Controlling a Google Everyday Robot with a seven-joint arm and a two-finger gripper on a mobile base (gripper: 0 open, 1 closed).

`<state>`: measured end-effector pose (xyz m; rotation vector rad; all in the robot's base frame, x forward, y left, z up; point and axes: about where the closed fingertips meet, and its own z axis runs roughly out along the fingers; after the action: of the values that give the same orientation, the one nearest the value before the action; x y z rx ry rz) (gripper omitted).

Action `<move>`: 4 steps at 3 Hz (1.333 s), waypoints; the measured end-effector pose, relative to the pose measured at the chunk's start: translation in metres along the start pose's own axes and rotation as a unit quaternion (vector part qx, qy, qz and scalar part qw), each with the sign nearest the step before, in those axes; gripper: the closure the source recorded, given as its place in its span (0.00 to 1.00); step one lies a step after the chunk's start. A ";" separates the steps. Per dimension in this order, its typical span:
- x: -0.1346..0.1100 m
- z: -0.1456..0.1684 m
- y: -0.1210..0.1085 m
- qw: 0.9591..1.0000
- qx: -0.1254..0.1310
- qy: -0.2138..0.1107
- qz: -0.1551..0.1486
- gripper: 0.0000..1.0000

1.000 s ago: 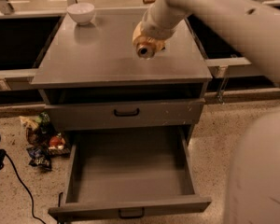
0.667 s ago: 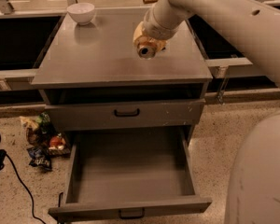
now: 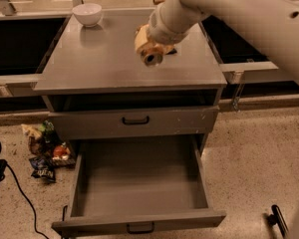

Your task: Place orange can into middle drawer

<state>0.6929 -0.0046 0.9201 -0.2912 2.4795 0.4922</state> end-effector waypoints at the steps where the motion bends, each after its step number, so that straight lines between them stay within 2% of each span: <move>1: 0.058 -0.012 0.053 0.997 -0.023 0.023 -0.076 1.00; 2: 0.144 0.012 0.068 0.990 -0.045 0.099 -0.091 1.00; 3: 0.144 0.012 0.068 0.990 -0.045 0.099 -0.091 1.00; 4: 0.176 0.037 0.070 0.978 -0.039 0.145 -0.143 1.00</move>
Offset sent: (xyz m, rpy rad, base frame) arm -0.1924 0.0662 -0.1254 -0.0814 0.2356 0.3332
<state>0.5485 0.0578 0.8083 -0.7896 2.6368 0.4520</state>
